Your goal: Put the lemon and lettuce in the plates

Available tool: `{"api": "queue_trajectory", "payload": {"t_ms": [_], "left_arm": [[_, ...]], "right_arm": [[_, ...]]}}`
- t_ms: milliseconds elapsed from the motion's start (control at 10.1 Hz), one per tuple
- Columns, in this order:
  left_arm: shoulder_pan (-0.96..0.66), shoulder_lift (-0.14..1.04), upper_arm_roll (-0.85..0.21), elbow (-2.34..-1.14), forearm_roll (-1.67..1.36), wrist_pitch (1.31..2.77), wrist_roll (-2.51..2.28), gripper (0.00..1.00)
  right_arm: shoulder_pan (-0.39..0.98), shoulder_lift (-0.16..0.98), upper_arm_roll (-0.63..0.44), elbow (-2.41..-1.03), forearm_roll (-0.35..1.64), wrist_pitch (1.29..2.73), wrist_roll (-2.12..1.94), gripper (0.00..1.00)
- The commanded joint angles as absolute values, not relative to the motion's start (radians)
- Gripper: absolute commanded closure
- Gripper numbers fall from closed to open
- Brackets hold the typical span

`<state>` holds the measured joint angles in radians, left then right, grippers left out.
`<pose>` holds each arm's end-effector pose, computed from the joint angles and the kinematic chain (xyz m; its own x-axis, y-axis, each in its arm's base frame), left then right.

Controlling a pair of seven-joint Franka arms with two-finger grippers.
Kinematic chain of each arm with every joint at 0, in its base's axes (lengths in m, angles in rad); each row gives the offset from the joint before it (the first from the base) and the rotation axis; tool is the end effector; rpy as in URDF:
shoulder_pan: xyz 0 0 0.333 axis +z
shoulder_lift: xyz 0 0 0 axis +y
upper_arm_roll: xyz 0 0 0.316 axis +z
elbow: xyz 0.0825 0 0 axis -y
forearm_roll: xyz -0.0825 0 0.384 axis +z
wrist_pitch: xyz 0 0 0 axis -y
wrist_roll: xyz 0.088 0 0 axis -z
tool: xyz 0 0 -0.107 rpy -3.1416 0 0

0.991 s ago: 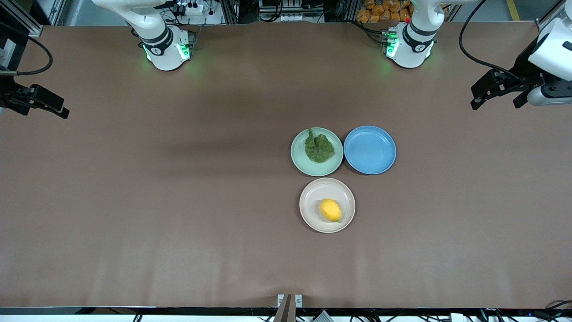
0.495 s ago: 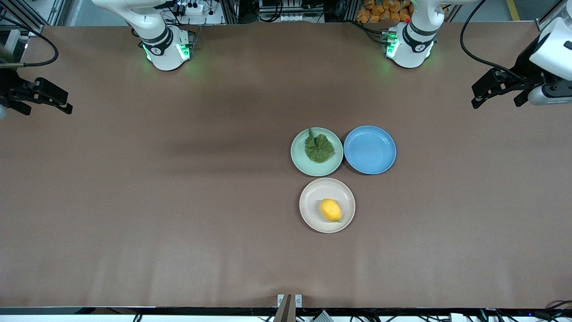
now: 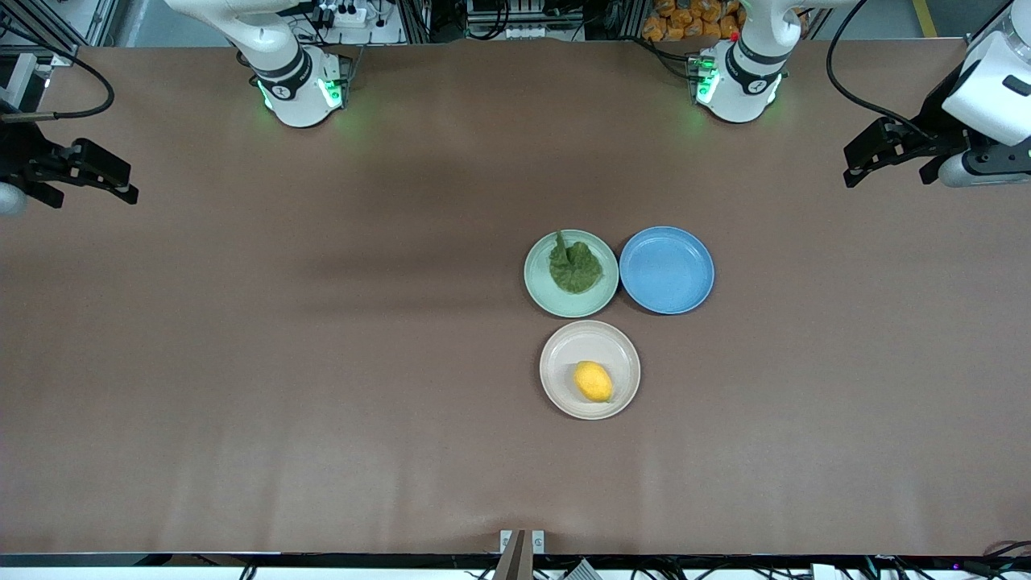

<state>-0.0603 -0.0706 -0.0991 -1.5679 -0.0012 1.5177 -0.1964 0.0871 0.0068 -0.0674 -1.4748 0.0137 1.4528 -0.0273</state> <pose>0.5201 -0.0859 0.6591 0.9991 0.0371 0.0208 0.0371 -0.9993 -0.0018 0.5445 0.0125 0.6553 0.9984 0.0486 -0.0284 0.0482 -0.9987 -0.0140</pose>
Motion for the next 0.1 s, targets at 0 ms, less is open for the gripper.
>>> {"api": "queue_trajectory", "payload": {"t_ms": [0], "left_arm": [[-0.061,-0.060,-0.101,-1.539,0.002,1.491,-0.172,0.00]], "right_arm": [[0.078,-0.023,-0.066,-1.506,0.006,1.459,-0.046,0.00]]}}
